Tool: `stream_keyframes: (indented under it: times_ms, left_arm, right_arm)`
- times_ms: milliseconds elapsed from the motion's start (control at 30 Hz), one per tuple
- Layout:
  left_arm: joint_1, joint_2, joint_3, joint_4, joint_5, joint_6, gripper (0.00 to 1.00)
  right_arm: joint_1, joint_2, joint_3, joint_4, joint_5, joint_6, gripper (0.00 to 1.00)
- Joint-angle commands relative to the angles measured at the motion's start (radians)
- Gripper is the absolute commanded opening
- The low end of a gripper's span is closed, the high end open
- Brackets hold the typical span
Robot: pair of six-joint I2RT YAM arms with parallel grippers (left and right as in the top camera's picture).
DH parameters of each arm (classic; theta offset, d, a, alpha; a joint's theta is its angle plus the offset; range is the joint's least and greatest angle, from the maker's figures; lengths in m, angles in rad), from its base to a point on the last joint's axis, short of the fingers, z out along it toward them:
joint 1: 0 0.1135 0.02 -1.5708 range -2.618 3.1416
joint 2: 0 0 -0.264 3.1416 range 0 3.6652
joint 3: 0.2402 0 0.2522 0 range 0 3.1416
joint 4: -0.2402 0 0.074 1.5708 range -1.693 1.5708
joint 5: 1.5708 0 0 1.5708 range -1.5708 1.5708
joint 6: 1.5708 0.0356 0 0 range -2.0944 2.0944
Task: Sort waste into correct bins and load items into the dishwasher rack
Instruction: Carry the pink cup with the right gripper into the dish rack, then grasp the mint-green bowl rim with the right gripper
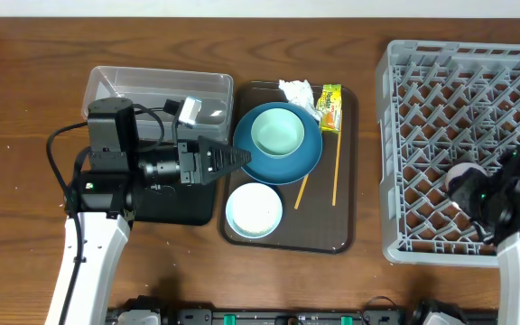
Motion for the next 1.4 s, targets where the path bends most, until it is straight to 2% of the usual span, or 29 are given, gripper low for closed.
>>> stream_keyframes:
  times_ms: [0,67,167,233,267,300,367,467,733,867,1067,1133,1267,1367]
  left_arm:
    - [0.0,-0.002,0.017,0.001,-0.005,0.022,0.95]
    - [0.0,-0.002,0.017,0.001,-0.005,0.022,0.95]
    - [0.0,-0.002,0.018,0.001,-0.005,0.022,0.95]
    - [0.0,-0.002,0.017,0.001,-0.005,0.022,0.95]
    - [0.0,-0.002,0.018,0.001,-0.005,0.022,0.95]
    - [0.0,-0.002,0.017,0.001,-0.005,0.022,0.95]
    - [0.0,-0.002,0.017,0.001,-0.005,0.022,0.95]
    - [0.0,-0.002,0.017,0.001,-0.005,0.022,0.95]
    - [-0.015,-0.005,0.017,-0.001,-0.02,0.048,0.95]
    - [-0.078,-0.037,0.017,-0.082,-0.222,0.098,0.95]
    - [-0.148,-0.137,0.018,-0.364,-0.851,0.118,0.95]
    - [-0.147,-0.172,0.018,-0.439,-0.988,0.117,0.95]
    - [-0.147,-0.246,0.018,-0.555,-1.151,0.11,0.95]
    - [-0.147,-0.285,0.018,-0.585,-1.155,0.111,0.95]
  right_arm:
    - [-0.004,0.024,0.042,-0.002,-0.052,0.007,0.61]
    - [-0.004,0.028,0.069,-0.003,-0.057,0.007,0.68]
    - [-0.004,0.028,0.125,-0.007,-0.053,0.008,0.72]
    - [-0.004,0.028,0.164,-0.009,-0.058,0.011,0.56]
    - [-0.004,0.028,0.175,-0.01,-0.061,0.017,0.56]
    - [-0.004,0.028,0.186,-0.012,-0.069,0.023,0.57]
    - [-0.004,0.028,0.199,-0.023,-0.09,0.023,0.66]
    - [-0.004,0.028,0.204,-0.032,-0.138,0.022,0.67]
    - [0.072,-0.007,0.21,0.005,-0.543,-0.136,0.65]
    - [0.231,-0.032,0.21,0.006,-0.537,-0.166,0.62]
    - [0.562,0.001,0.209,0.002,-0.243,-0.109,0.57]
    - [0.656,0.027,0.209,0.014,-0.133,-0.063,0.53]
    - [0.795,0.12,0.209,0.137,-0.076,-0.014,0.46]
    - [0.849,0.226,0.209,0.264,0.026,0.036,0.45]
